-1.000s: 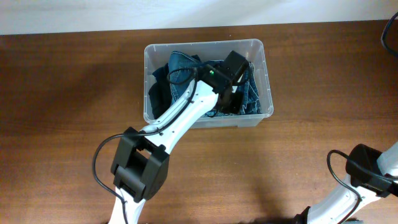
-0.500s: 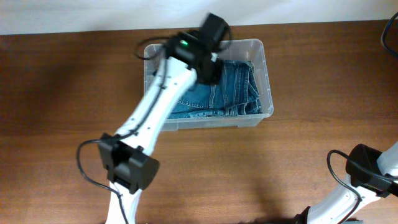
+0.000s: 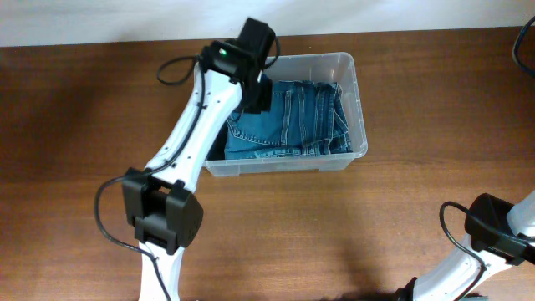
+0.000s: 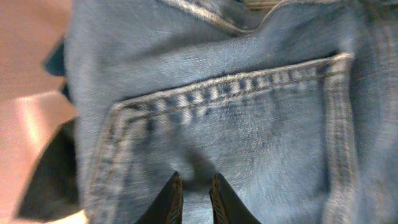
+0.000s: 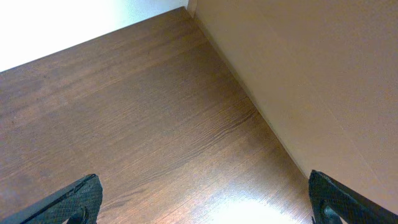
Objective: Pack container
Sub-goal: 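Lift the left gripper back to the bin's left side above the jeans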
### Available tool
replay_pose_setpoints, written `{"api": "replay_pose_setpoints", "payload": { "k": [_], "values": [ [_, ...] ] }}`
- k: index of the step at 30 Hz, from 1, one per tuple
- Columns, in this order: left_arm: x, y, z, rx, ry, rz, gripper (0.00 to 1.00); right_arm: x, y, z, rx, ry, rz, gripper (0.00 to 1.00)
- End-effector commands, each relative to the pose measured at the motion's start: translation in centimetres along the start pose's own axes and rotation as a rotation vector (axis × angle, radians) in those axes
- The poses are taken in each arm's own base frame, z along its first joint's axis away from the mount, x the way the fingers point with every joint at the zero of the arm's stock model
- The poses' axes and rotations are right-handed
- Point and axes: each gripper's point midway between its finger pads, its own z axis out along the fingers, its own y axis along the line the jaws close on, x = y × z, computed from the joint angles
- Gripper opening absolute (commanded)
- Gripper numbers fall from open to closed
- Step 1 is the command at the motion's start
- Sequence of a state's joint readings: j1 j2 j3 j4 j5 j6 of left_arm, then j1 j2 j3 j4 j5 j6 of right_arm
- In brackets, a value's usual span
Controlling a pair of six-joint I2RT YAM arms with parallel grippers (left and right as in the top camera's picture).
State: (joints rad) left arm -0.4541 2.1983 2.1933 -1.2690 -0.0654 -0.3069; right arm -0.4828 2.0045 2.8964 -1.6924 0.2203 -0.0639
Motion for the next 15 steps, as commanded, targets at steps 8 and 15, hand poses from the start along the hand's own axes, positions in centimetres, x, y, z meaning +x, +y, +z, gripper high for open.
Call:
{"api": "replay_pose_setpoints", "payload": {
  "k": [8,15],
  "values": [
    [6.3,1.3,9.5,-0.084,0.266,0.021,0.26,0.2,-0.2,0.1,0.009,0.009,0.001,0.99],
    [2.7,0.0,3.7,0.001,0.162,0.010,0.28,0.2,-0.2,0.1,0.009,0.009,0.001,0.98]
  ]
}}
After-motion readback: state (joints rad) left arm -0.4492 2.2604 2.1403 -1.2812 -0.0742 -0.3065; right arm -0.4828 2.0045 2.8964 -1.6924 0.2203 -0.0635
